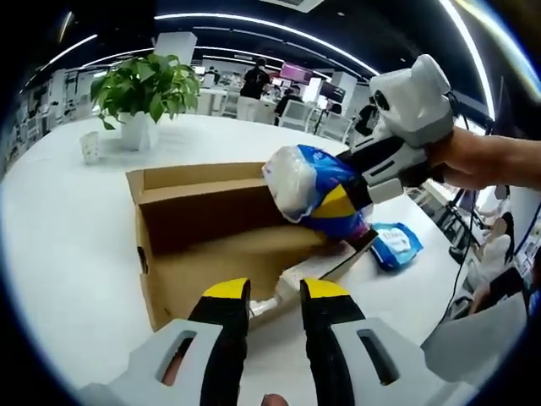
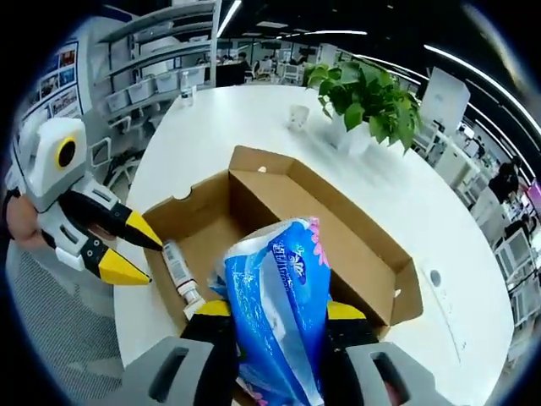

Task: Operate the shoe box by opening the lid, removing the specified soft item, and placing it in the target area until the item is outside and the box remains undamaged.

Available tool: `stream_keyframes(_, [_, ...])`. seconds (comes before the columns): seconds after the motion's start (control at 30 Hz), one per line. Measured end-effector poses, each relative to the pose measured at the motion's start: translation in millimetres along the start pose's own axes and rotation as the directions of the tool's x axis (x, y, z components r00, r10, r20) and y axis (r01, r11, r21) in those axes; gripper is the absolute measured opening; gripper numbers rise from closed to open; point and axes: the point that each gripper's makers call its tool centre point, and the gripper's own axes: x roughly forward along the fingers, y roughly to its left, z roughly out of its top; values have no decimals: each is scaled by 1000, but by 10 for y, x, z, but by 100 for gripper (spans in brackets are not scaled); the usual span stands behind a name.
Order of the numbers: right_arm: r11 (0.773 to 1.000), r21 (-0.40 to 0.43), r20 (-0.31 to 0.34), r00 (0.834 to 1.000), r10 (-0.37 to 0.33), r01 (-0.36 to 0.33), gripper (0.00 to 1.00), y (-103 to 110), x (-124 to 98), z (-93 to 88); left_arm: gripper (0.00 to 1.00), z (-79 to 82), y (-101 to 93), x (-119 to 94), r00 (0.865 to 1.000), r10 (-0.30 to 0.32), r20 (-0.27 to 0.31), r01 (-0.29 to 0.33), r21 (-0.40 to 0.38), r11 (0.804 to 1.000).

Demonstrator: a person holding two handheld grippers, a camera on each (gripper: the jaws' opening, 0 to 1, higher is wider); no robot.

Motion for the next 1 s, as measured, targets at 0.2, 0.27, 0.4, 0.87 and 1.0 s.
stream_keyframes(0.2, [1000, 7, 32, 999, -26, 26, 33, -61, -130, 20, 24, -8, -14, -4, 1000, 1, -5, -1, 15, 1000])
stream_keyframes(0.27, [999, 9, 38, 999, -35, 34, 33, -97, -172, 26, 25, -7, -15, -4, 1000, 2, -5, -1, 19, 1000])
stream_keyframes(0.4, [998, 14, 53, 996, -70, 69, 33, -195, -295, 2, 25, -6, -38, 4, 1000, -4, -6, 4, 28, 1000])
stream_keyframes(0.87, [989, 60, 32, 989, -141, 139, 33, -338, -648, -409, 24, 26, -106, -8, 1000, -18, 4, 17, 61, 998])
stream_keyframes(1.0, [982, 82, 25, 985, -170, 167, 33, -375, -812, -557, 24, 23, -118, -3, 1000, -22, 1, 22, 66, 998])
